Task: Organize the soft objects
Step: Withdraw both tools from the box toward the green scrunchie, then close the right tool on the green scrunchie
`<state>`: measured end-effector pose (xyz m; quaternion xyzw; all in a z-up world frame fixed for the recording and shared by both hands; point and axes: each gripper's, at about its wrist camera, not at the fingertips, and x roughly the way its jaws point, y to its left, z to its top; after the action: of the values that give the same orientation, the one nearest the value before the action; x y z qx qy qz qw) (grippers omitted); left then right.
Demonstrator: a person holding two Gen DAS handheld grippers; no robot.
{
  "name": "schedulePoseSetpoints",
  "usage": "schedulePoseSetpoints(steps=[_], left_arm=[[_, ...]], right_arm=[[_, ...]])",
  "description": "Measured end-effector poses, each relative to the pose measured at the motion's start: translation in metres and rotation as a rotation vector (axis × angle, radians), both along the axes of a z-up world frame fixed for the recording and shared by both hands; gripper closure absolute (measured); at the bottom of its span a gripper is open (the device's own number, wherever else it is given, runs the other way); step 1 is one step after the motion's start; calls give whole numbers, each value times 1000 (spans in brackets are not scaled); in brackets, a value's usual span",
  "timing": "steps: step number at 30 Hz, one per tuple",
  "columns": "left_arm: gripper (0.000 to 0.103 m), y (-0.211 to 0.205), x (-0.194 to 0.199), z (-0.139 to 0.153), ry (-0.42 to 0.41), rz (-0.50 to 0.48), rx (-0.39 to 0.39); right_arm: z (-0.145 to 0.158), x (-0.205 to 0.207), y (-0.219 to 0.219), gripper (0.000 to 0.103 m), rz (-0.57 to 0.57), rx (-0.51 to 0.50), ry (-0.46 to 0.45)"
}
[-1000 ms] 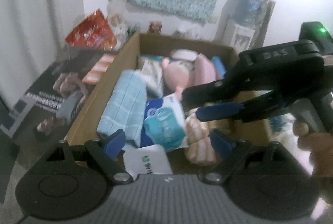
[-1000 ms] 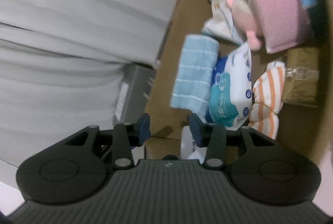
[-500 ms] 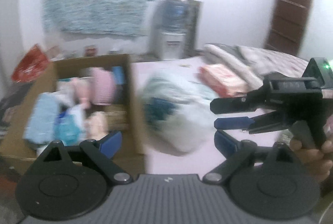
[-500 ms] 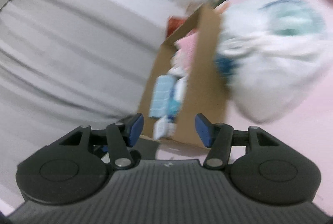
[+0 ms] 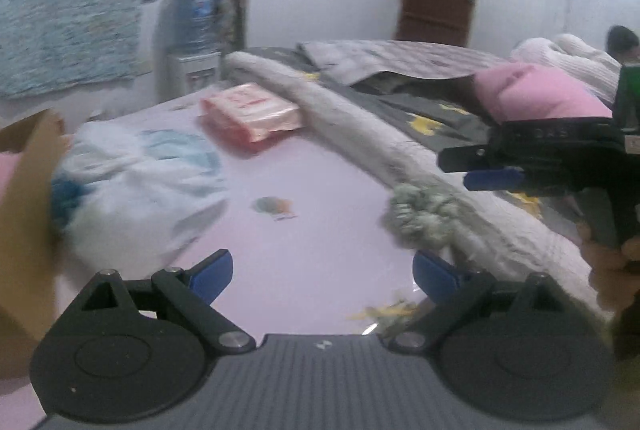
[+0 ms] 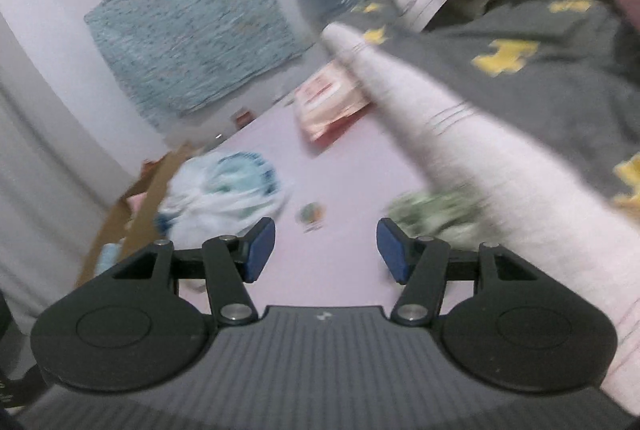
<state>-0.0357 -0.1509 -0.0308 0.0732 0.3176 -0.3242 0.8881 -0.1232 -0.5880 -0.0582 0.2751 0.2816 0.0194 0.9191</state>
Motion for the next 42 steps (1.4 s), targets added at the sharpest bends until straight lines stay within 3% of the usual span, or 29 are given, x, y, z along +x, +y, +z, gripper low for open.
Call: schedulePoseSetpoints(steps=[4, 10, 14, 18, 21, 22, 23, 29, 42], left_arm=[[6, -42, 3, -13, -6, -42, -1], [9, -93, 16, -29, 7, -70, 3], [24, -115, 24, -35, 55, -103, -13], [40, -133, 31, -44, 88, -118, 8], [55, -141, 40, -52, 124, -109, 16], [65, -142, 42, -54, 134, -103, 20], [73, -142, 45, -56, 150, -93, 31], [88, -122, 57, -59, 195, -43, 39], [90, -43, 67, -59, 220, 56, 119]], right_arm=[[-12, 15, -9, 53, -21, -101, -8], [-36, 39, -24, 73, -22, -70, 13], [-55, 47, -33, 83, -10, 0, 50], [-67, 47, -36, 85, 9, 85, 67], [-74, 48, -38, 86, 18, 150, 74], [-76, 50, -38, 87, 23, 165, 77], [-77, 51, -37, 87, 28, 181, 79], [-84, 65, -18, 88, 81, 237, 105], [-93, 107, 67, 88, 273, 286, 185]])
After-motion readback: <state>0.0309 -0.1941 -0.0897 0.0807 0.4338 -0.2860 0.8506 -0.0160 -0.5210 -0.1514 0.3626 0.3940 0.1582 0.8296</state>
